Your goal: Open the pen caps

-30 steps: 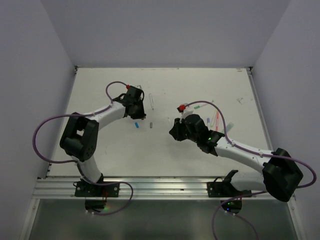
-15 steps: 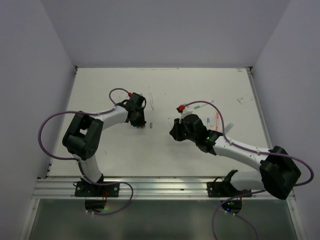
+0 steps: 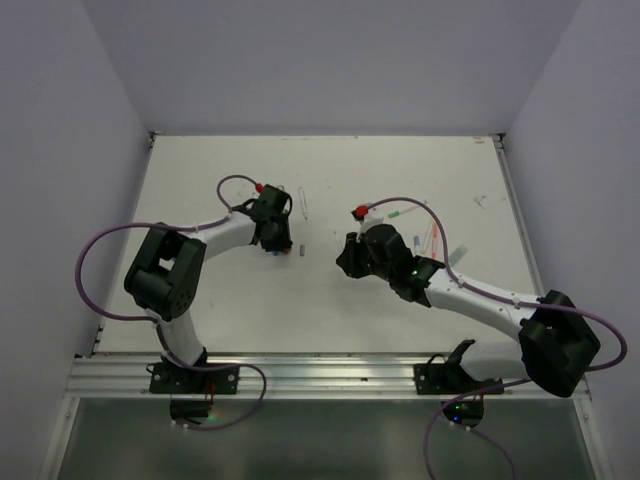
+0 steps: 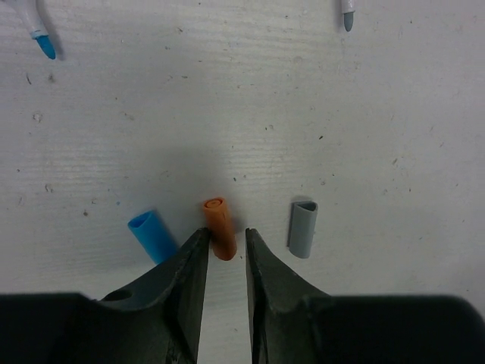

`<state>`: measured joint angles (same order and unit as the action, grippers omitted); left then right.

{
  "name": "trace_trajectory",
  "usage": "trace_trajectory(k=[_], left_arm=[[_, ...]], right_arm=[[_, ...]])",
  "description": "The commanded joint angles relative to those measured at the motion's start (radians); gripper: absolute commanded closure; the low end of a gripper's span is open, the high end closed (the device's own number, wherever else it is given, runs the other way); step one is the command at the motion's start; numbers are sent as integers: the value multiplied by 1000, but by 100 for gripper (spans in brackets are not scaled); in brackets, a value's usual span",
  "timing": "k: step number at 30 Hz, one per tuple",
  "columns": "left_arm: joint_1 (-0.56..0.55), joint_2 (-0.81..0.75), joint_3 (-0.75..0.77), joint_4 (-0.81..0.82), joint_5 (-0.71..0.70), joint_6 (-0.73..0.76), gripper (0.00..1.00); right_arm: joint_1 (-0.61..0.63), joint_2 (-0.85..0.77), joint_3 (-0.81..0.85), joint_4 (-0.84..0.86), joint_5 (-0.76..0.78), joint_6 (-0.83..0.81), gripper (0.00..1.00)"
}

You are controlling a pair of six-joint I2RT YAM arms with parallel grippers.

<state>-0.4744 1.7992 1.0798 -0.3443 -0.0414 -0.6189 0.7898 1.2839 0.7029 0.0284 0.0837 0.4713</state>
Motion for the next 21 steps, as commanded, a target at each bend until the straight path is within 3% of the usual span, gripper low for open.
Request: trace_trajectory(k=[1, 7, 11, 15, 18, 19, 21], left_arm=[[-6, -73, 2, 42, -2, -22, 70], [-6, -220, 52, -5, 5, -28, 67], [-4, -354, 57, -33, -96, -27, 64], [20, -490, 0, -45, -192, -18, 48], [25, -599, -64, -48, -268, 5, 31], [28, -647, -82, -50, -287, 16, 20], [29, -710, -136, -65, -342, 21, 12]], right_arm=[[-6, 3, 67, 15, -4, 4, 100], [-4, 81, 196, -25, 28, 15, 100], [-9, 205, 337, -64, 54, 30, 100], [-14, 329, 457, -58, 59, 43, 100], [-15, 446, 573, -64, 51, 52, 100], [-17, 483, 599, -62, 48, 53, 100], [-18, 579, 679, -51, 24, 50, 100]])
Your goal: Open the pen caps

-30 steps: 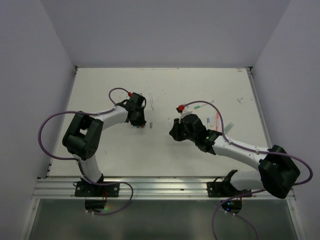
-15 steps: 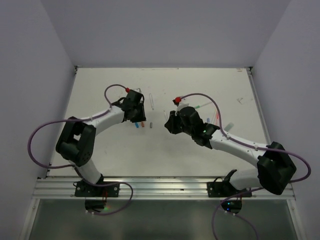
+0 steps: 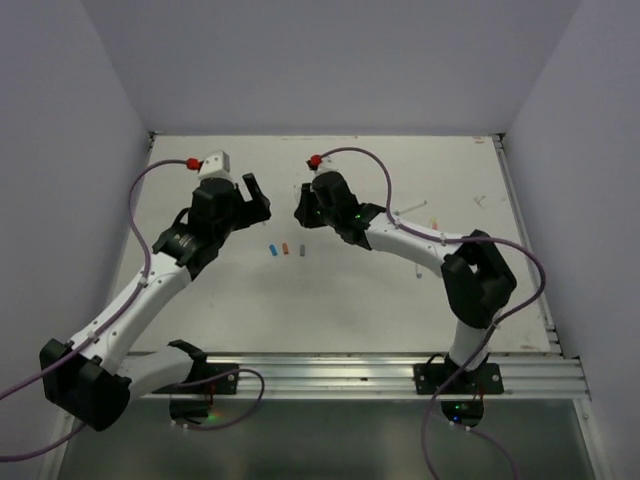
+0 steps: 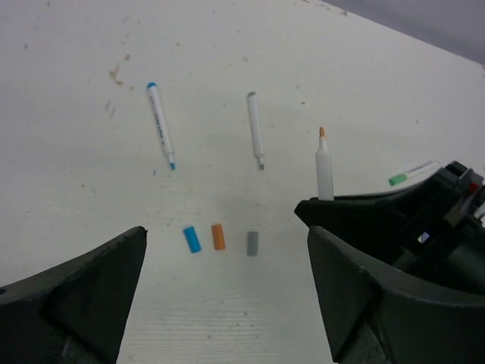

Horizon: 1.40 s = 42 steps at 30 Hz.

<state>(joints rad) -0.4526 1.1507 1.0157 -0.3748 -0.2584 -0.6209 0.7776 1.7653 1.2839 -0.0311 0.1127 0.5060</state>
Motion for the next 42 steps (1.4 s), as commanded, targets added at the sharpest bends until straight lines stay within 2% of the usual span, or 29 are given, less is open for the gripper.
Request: trace_trajectory(k=[1, 5, 8, 12, 21, 25, 28, 33, 37, 42], left_arm=[[9, -80, -86, -41, -137, 29, 7], [9, -166, -156, -84, -159, 29, 5], [9, -230, -216, -75, -118, 6, 5], [9, -287, -273, -65, -94, -16, 5], [9, -283, -270, -78, -91, -14, 6], [9, -263, -264, -91, -82, -19, 6], [9, -258, -264, -92, -82, -19, 6], [9, -240, -250, -102, -65, -22, 7], [9, -238, -229, -113, -48, -30, 7], [9, -224, -183, -128, -50, -13, 6]], right_arm=[[-5, 127, 126, 8, -10, 12, 100], [-5, 264, 254, 25, -10, 5, 100], [-8, 353, 313, 102, -21, -12, 95], [-18, 471, 423, 83, -22, -4, 92], [-46, 629, 548, 105, -16, 52, 83], [-52, 668, 578, 119, -42, 63, 72], [-52, 687, 604, 111, -45, 62, 67], [-55, 680, 606, 123, -47, 69, 59], [-63, 584, 516, 129, -36, 46, 54], [-66, 246, 300, 105, 22, -58, 45]])
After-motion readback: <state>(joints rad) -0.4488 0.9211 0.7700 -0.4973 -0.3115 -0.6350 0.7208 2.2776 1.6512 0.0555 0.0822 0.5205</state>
